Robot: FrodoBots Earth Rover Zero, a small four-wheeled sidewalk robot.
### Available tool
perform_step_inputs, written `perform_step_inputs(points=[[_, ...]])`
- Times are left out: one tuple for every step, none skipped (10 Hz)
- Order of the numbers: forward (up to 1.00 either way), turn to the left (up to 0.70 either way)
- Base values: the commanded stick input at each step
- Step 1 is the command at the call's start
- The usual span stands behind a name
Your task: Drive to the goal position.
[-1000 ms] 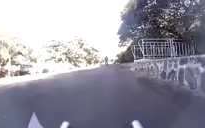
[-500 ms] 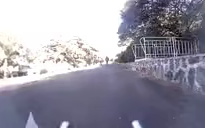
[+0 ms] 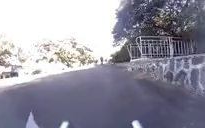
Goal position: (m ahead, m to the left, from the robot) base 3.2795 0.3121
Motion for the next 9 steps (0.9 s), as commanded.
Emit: perform_step_inputs(points=[[0.7,0.0],[0.7,0.0],[0.7,0.0],[0.7,0.0],[0.7,0.0],[0.7,0.0],[0.7,0.0],[0.7,0.0],[0.7,0.0]])
